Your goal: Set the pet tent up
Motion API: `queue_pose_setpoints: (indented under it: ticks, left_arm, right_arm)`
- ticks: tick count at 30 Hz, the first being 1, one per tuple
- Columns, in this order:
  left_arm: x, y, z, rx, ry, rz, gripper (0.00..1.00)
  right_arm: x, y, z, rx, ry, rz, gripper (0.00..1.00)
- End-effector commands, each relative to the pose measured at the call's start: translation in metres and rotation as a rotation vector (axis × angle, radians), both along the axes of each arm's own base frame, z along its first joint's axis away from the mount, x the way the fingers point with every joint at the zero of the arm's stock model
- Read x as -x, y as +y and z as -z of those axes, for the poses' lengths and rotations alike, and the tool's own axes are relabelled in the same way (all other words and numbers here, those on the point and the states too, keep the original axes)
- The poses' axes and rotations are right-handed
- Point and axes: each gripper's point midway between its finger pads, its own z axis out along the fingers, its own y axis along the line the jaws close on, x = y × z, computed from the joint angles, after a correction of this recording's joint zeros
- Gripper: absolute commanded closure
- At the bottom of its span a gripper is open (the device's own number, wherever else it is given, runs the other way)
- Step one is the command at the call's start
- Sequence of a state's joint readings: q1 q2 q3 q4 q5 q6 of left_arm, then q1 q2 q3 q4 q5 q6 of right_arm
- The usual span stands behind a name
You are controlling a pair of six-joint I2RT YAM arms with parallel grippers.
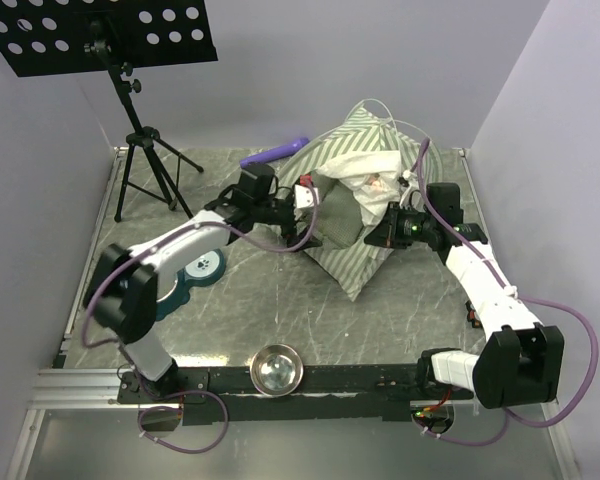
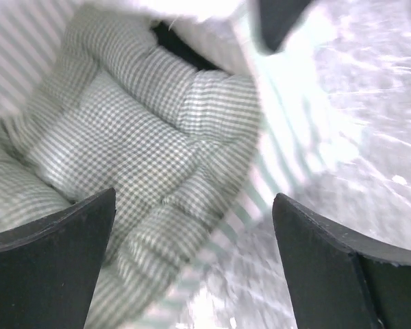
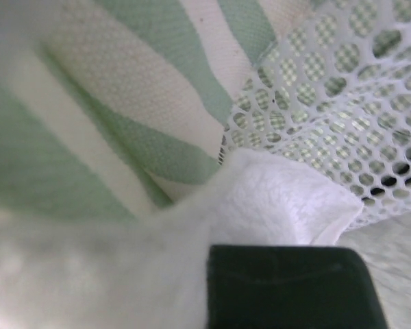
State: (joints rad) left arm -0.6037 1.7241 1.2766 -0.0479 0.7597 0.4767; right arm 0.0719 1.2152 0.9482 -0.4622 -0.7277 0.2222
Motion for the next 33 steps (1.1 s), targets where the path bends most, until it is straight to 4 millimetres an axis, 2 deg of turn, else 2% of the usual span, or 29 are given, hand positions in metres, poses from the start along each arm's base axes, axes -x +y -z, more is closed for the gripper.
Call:
queue_pose_setpoints:
  ticks: [1, 5, 7, 10, 12, 14, 17, 19, 21, 23, 24, 26, 28, 30, 33]
  left_arm:
    - [0.035, 0.021, -0.057, 0.041, -0.097, 0.071, 0.0]
    - [0.023, 0.054, -0.078, 0.105, 0.017, -0.133, 0.0]
    - [0.016, 0.071, -0.078, 0.126, 0.057, -0.235, 0.0]
    - [0.001, 0.094, -0.075, 0.141, 0.074, -0.383, 0.0]
    - [-0.008, 0.107, -0.073, 0.148, 0.084, -0.452, 0.0]
    - [-0.019, 0.118, -0.069, 0.14, 0.102, -0.517, 0.0]
    - [-0.035, 0.134, -0.061, 0.127, 0.156, -0.594, 0.0]
    - [-0.044, 0.142, -0.057, 0.109, 0.174, -0.631, 0.0]
    - [-0.054, 0.148, -0.051, 0.092, 0.194, -0.668, 0.0]
    - [-0.065, 0.155, -0.052, 0.102, 0.208, -0.703, 0.0]
    - [-0.068, 0.157, -0.052, 0.114, 0.219, -0.712, 0.0]
    - [-0.071, 0.157, -0.057, 0.128, 0.229, -0.706, 0.0]
    - [-0.064, 0.152, -0.064, 0.122, 0.205, -0.633, 0.0]
    - [-0.051, 0.143, -0.077, 0.137, 0.166, -0.521, 0.0]
    - [-0.037, 0.125, -0.103, 0.177, 0.096, -0.362, 0.0]
  right_arm:
    - [-0.002, -0.036, 0.005, 0.169, -0.031, 0.13, 1.0]
    - [0.006, -0.065, -0.011, 0.304, -0.154, 0.235, 1.0]
    - [0.016, -0.079, -0.018, 0.353, -0.194, 0.294, 1.0]
    - [0.028, -0.101, -0.015, 0.449, -0.216, 0.374, 1.0]
    - [0.028, -0.112, -0.009, 0.491, -0.225, 0.388, 1.0]
    - [0.018, -0.116, -0.01, 0.489, -0.251, 0.397, 1.0]
    - [-0.009, -0.13, -0.015, 0.508, -0.266, 0.442, 1.0]
    - [-0.025, -0.134, -0.011, 0.533, -0.239, 0.418, 1.0]
    - [-0.039, -0.143, -0.02, 0.537, -0.251, 0.446, 1.0]
    - [-0.046, -0.142, -0.031, 0.52, -0.265, 0.441, 0.99]
    - [-0.044, -0.14, -0.033, 0.51, -0.252, 0.426, 0.91]
    - [-0.029, -0.128, -0.038, 0.475, -0.23, 0.333, 0.56]
    - [-0.006, -0.117, -0.049, 0.46, -0.232, 0.24, 0.32]
    - [0.019, -0.107, -0.07, 0.423, -0.27, 0.161, 0.16]
    - [0.052, -0.095, -0.106, 0.373, -0.33, 0.084, 0.02]
